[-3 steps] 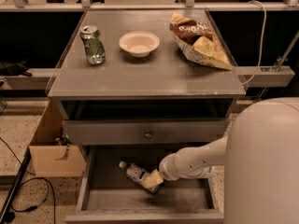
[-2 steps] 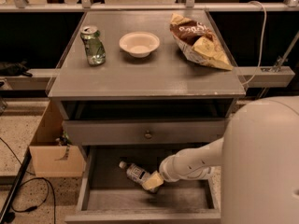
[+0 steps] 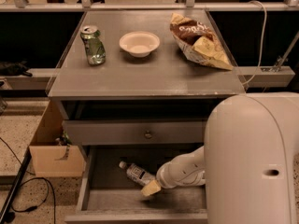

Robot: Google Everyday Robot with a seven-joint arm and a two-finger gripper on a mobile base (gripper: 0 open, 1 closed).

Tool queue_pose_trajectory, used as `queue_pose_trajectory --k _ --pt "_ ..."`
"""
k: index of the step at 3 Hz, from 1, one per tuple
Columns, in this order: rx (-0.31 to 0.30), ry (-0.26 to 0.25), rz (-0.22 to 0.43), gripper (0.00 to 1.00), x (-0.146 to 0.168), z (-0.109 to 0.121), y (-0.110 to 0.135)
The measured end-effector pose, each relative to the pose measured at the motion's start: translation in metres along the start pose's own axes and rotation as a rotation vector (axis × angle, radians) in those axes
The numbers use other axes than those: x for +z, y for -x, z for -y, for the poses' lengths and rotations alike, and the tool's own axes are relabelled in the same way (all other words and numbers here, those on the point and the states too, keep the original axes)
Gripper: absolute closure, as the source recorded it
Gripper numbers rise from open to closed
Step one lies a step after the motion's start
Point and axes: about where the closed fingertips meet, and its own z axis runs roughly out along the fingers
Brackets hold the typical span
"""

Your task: Pick blue plastic bottle from middle drawer and place on counter

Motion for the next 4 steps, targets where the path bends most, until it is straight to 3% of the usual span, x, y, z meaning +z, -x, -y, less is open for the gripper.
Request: queue_pose_trajectory --k 1,2,4 --pt "0.003 0.053 -0.011 0.0 0.0247 -0.0209 -0.0096" --pt "0.003 0.056 -0.011 0.04 0.0258 -0.0221 -0.0094" --pt "0.003 0.056 -0.011 0.5 0.0258 -0.0221 -0.0094"
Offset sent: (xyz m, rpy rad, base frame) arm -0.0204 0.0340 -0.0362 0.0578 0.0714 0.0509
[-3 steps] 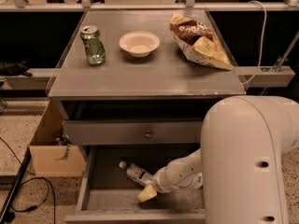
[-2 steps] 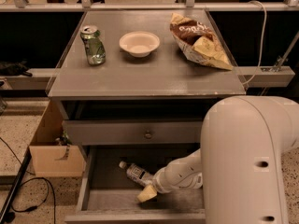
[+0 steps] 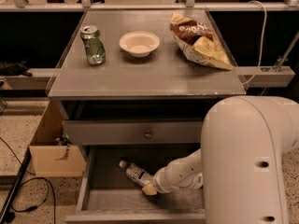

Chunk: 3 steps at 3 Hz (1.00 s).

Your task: Pick blue plastic bottle from middle drawer and place on counter

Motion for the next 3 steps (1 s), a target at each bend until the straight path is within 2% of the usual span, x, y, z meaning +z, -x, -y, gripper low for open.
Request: queue_pose_trajectory --k 2,3 --pt "0.0 0.0 0.0 0.96 0.0 0.0 0.0" --pt "0.0 0.0 0.0 1.0 0.0 -0.0001 0.0"
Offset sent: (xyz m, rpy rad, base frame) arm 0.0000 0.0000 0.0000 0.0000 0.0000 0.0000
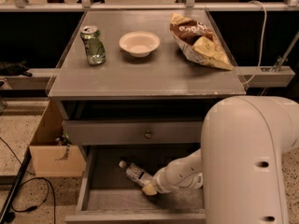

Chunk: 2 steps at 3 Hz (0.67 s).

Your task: Pick blue plastic bottle from middle drawer and place on counter

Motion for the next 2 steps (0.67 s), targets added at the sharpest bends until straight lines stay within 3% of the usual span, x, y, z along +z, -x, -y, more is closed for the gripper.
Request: queue_pose_trajectory --k 2 --pt "-0.006 0.002 -0.019 1.0 -0.0096 0.0042 -0.0021"
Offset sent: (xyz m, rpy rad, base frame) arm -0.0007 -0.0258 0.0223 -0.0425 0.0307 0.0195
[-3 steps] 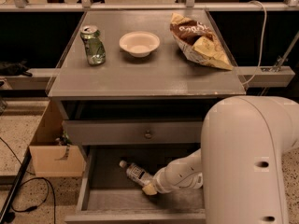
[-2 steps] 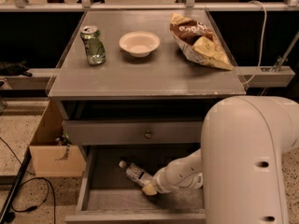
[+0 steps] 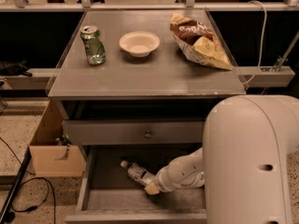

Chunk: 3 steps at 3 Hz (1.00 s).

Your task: Pick blue plastic bottle from middle drawer and place on counter

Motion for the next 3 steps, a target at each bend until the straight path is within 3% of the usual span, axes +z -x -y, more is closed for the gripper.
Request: queue_pose_trajectory --k 2,3 --pt "-0.019 0.008 -0.04 1.0 -0.058 0.007 -0.021" --pt "-0.035 0.021 -0.008 1.0 -0.094 0.008 -0.02"
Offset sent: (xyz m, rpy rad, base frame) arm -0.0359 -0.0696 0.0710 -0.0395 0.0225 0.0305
